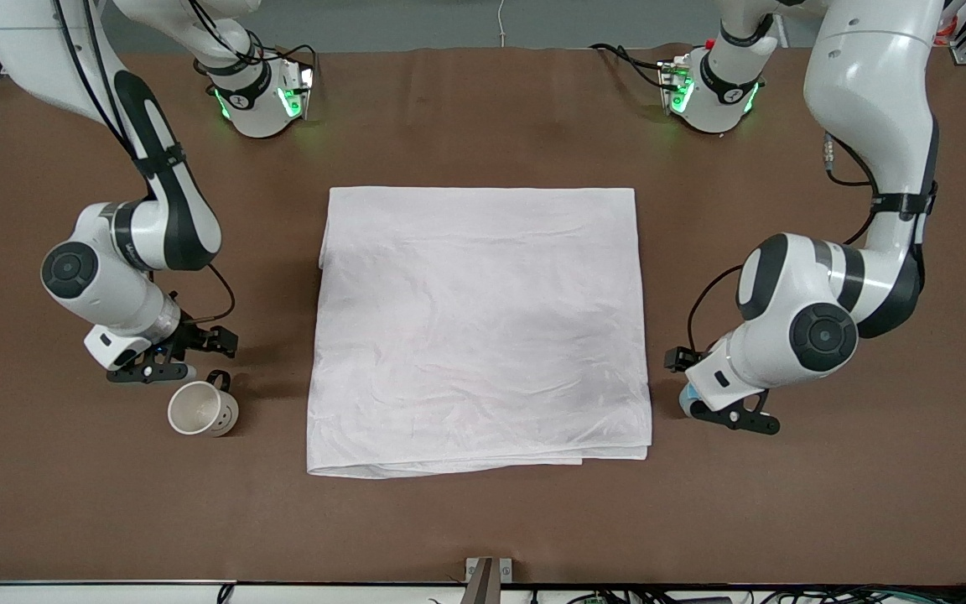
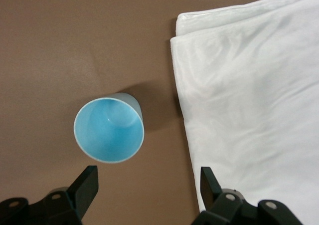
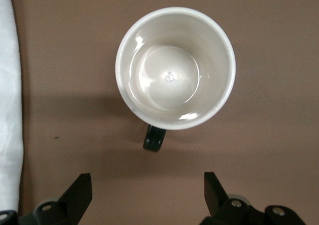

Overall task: Place blue cup into white mug on cloth
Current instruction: 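Lower the right gripper to the mug while the left gripper reaches the cup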

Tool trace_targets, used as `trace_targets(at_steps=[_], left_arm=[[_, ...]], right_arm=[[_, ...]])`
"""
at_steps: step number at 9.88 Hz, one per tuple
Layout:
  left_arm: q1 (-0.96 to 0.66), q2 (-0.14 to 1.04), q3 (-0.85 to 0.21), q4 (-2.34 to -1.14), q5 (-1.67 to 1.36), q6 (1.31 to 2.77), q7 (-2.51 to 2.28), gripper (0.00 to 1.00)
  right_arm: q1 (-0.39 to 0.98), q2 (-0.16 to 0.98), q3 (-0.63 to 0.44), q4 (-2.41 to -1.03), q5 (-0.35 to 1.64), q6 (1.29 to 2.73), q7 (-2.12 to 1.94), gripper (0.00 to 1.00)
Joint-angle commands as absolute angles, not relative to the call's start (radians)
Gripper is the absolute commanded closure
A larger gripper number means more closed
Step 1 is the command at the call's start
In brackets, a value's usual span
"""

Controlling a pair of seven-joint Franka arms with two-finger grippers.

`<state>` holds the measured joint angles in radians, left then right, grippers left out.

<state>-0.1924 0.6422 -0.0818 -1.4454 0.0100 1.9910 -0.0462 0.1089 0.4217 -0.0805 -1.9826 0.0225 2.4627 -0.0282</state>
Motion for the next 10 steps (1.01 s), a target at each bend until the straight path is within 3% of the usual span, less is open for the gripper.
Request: trace_targets(at_steps=[1,4,9,10], left_arm=[[-0.189,0.709,-0.080,-1.434,0.015,2.060,-0.093,0.09],[-0.198,0.727,-0.078,-1.447,0.017,2.127,-0.129,0.10],[-0.210,0.764,-0.080,-1.448,0.117,2.132,-0.184,0.21],[-0.209,0.762,-0.081,-1.447,0.115,2.131,-0.184,0.40]], right_arm=[[0.092,0.510,-0.072,-1.883,0.029,2.465,-0.048,0.01],[0.090,0.567,-0.072,-1.827,0.028,2.465,-0.049,0.01],[0.084,0.595,-0.072,-1.822,0.029,2.514,-0.040,0.04],[0.084,0.595,-0.072,-1.824,0.029,2.513,-0.038,0.12]])
